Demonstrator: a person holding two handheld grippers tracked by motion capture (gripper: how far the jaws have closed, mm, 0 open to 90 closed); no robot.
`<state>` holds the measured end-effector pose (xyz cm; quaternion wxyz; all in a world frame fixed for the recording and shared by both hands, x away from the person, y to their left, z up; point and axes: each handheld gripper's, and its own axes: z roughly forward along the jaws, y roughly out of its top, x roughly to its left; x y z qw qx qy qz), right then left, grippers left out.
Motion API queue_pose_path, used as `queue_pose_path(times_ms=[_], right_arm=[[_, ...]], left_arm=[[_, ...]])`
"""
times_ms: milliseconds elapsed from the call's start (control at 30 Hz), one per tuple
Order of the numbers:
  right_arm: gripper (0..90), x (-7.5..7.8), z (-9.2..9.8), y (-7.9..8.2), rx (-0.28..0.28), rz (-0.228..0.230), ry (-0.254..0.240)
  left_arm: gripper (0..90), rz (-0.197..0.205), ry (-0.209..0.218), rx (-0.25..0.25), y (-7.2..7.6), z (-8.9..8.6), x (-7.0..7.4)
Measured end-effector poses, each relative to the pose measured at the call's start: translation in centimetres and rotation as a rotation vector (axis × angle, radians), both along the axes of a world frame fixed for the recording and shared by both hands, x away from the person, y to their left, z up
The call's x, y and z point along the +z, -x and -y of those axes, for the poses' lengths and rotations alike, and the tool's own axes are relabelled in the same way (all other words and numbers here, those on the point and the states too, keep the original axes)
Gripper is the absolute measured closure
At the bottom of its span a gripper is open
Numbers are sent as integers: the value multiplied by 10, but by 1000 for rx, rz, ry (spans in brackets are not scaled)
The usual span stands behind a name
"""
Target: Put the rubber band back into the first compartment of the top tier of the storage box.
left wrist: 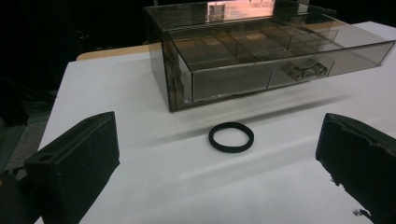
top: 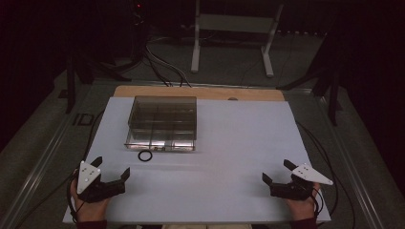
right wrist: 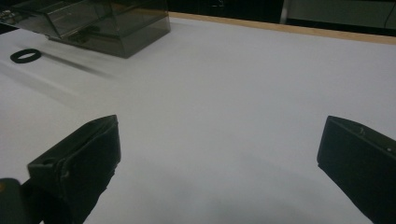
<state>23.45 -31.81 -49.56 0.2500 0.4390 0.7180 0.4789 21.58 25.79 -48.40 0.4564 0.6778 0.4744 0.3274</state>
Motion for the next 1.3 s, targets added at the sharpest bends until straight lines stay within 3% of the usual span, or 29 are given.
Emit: queue_pose_path(times_ms=[400,733,1033,1300], right_arm=[[0,-1,-4,-1,-7,4,21],[0,-1,-4,-1,-7,11,23],[0,-2,-4,-2,-11,10,22],[0,-1,-7,-3,-7,13,25]], left_arm=[[6,2,-21,13,0,5,0],[6,13,-12,9,-2,6,0],[6,-32,-1,7,-11,7,3],[6,-59,-26,9,-20,16,-2]])
